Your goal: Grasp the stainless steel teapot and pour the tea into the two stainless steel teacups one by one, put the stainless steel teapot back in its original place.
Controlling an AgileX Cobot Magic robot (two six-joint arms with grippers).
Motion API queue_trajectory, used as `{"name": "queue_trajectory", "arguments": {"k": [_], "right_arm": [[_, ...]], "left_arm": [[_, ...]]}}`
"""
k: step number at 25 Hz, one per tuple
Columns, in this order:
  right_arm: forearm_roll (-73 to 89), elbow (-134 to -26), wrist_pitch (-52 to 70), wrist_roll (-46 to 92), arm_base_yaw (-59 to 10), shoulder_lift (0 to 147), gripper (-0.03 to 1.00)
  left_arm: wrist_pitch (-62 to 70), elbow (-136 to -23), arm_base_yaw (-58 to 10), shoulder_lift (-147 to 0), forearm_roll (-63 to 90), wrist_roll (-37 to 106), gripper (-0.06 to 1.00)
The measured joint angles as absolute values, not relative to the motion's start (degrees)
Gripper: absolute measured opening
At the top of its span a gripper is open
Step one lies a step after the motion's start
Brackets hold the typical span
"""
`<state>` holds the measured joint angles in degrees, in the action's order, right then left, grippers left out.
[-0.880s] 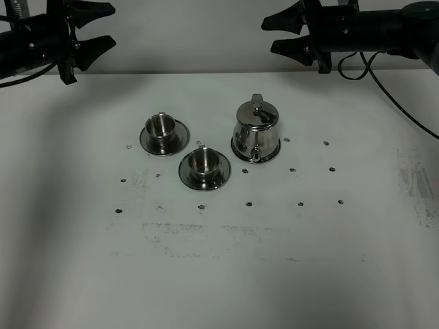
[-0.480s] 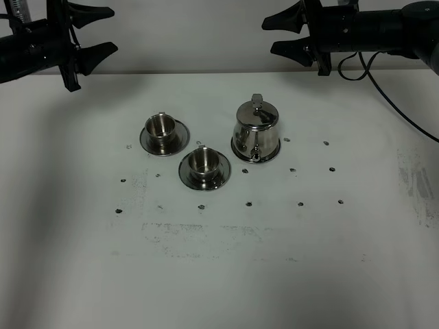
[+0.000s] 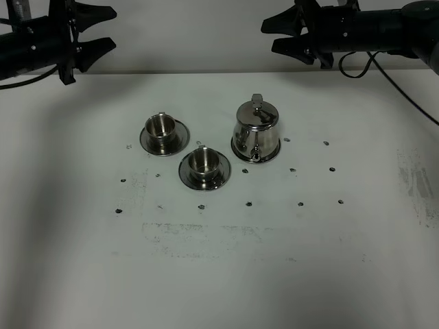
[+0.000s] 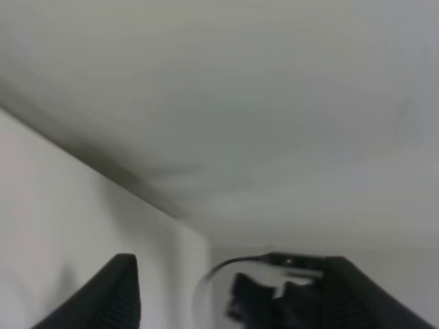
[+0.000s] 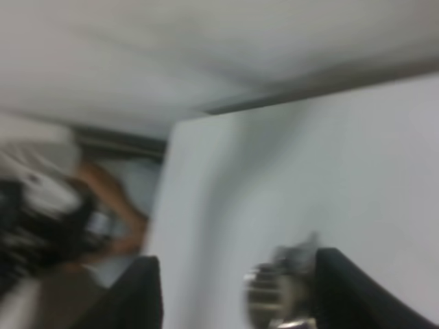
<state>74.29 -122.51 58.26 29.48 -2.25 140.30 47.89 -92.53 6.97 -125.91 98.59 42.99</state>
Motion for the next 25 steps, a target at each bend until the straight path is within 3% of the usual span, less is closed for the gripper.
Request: {"name": "queue_trajectory", "arguments": {"k": [6, 13, 18, 25], "right_arm": [[55.1, -124.8, 56.2, 35.9, -2.5, 135.3, 0.45], [31.4, -124.8, 57.4, 27.1, -3.9, 129.6, 0.44], [29.7, -120.8, 58.7, 26.3, -4.1, 121.8, 0.44], [29.3, -105.2, 52.7, 31.5, -4.1, 107.9, 0.44]], "left_arm": [[40.7, -95.4, 6.8, -120.7, 78.2, 45.6, 0.44], [37.3, -95.4, 6.8, -114.8, 59.5, 43.0, 0.31], [33.4, -89.9, 6.8, -108.9, 63.7, 49.9, 0.29], [27.6, -74.3, 6.8, -93.9, 73.8, 68.4, 0.29]]}}
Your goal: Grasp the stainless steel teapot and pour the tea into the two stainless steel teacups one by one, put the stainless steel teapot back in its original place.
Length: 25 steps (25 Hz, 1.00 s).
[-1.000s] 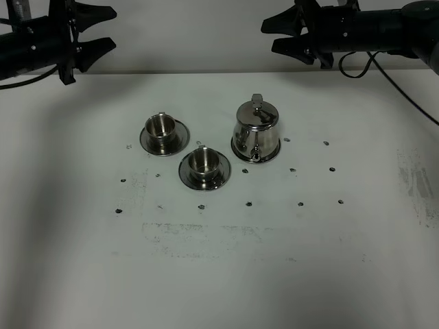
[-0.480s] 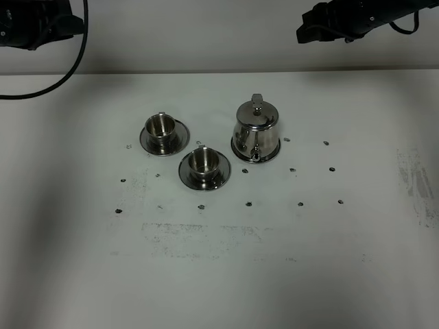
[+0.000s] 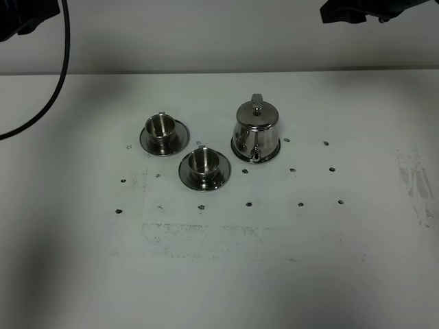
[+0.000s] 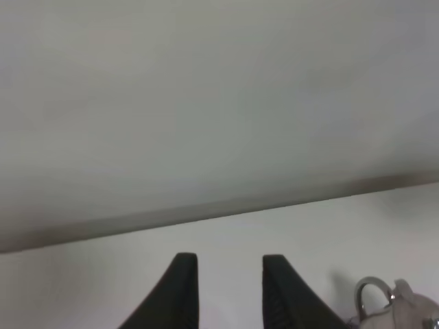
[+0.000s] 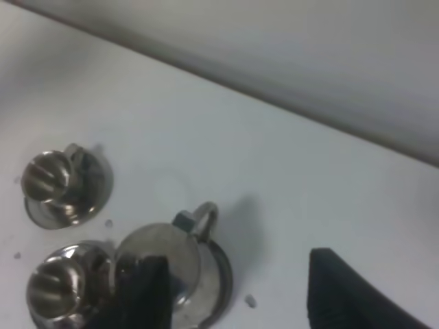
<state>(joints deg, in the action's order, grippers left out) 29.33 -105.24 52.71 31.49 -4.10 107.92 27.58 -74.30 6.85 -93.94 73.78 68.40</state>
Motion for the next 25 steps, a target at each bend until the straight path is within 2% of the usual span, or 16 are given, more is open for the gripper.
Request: {"name": "queue_trajectory", "arguments": {"k": [5, 13, 20, 25], "right_arm": [[32.7, -92.3, 45.3, 37.4, -4.1, 96.9, 0.44], [33.0, -78.1, 37.6, 40.7, -4.1, 87.0, 0.44], [33.0, -76.2, 36.1, 40.7, -4.3, 86.6, 0.44], [33.6, -76.2, 35.6, 40.7, -5.0, 86.6, 0.44]], "left_arm": [[26.8, -67.4, 6.8, -82.3, 65.2, 65.3, 0.29], [29.0, -54.5, 6.8, -60.9, 41.7, 43.0, 0.29], [42.8, -42.6, 6.8, -42.8, 21.7, 22.0, 0.29], [50.2, -35.2, 6.8, -30.9, 17.2, 16.1, 0.29]]}}
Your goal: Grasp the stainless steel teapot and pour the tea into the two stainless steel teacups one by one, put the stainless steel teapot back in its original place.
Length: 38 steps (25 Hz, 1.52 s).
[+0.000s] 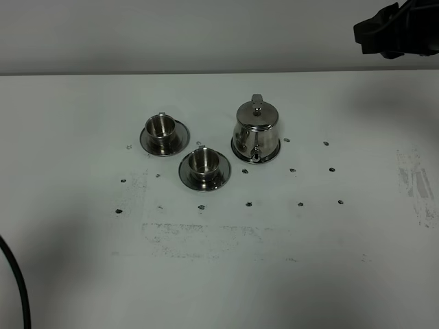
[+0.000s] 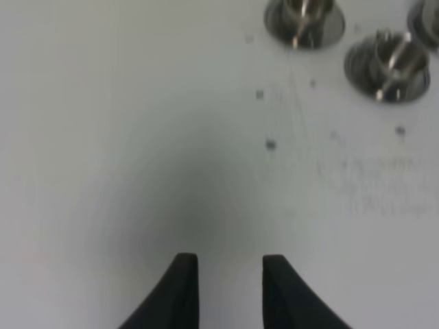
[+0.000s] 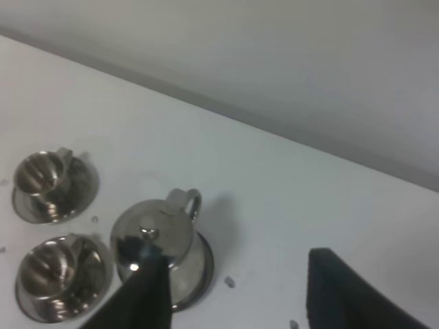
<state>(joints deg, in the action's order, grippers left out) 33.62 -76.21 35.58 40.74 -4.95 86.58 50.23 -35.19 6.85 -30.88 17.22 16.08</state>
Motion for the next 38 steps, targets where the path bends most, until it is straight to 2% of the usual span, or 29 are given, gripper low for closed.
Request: {"name": "queue_trajectory", "arguments": {"k": [10, 18, 27, 33, 38], "right_arm": [[29.4, -76.2, 34.6, 40.4, -11.6, 86.7, 0.44], [27.0, -76.2, 34.4, 36.4, -12.3, 91.2, 0.43], [25.1, -85.3, 42.9, 30.8, -12.3, 95.8, 0.38], [23.8, -91.0, 48.5, 27.1, -12.3, 99.0, 0.37], [23.5, -91.6, 48.9, 26.8, -14.0, 100.6, 0.37]], "left_arm": [[60.8, -27.5, 6.8, -16.7, 14.4, 12.4, 0.29], [61.4, -26.8, 6.8, -14.1, 13.0, 12.1, 0.29], [61.4, -26.8, 6.8, -13.0, 13.3, 11.6, 0.28], [61.4, -26.8, 6.8, -4.3, 13.3, 11.5, 0.29], [61.7, -26.8, 6.8, 0.3, 13.3, 11.5, 0.29]]}}
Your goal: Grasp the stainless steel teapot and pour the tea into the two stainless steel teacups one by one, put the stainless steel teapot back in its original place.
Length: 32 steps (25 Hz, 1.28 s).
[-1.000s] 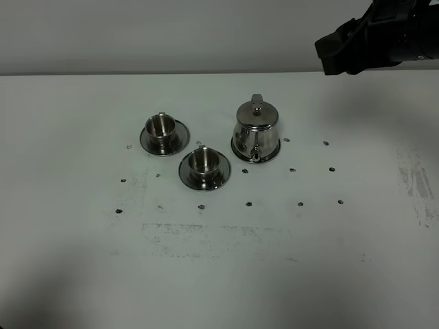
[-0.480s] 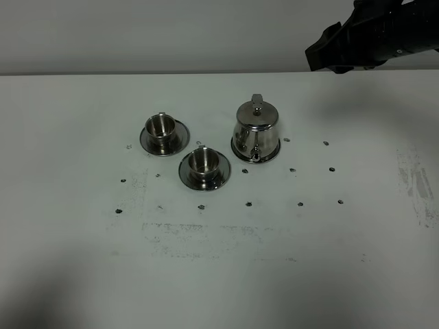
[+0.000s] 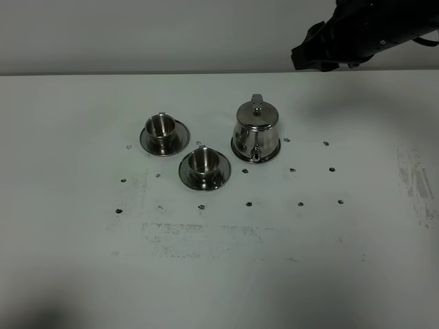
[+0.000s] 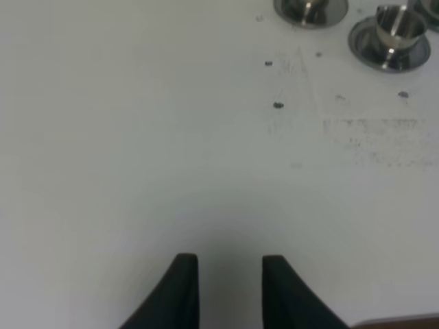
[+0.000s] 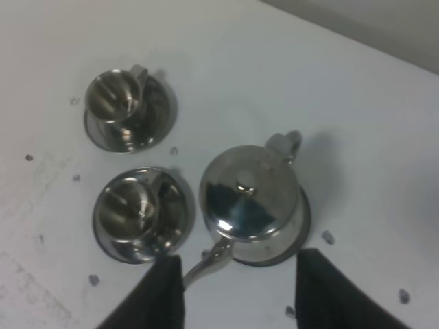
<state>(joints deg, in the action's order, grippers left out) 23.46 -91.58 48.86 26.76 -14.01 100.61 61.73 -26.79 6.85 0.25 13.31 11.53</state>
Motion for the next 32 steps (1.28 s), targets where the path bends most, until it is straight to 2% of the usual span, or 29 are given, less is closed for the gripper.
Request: {"name": "queue_trajectory", "arguments": {"k": [9, 32], "right_arm": [[22.4, -93.3, 47.8, 25.2, -17.8, 104.7, 0.37], [16.3, -94.9, 46.1, 19.2, -18.2, 107.4, 0.37]], "left_arm": [[61.4, -26.8, 6.8, 0.2, 12.4, 11.6, 0.29], [61.4, -26.8, 6.8, 0.2, 10.3, 11.1, 0.29]]}}
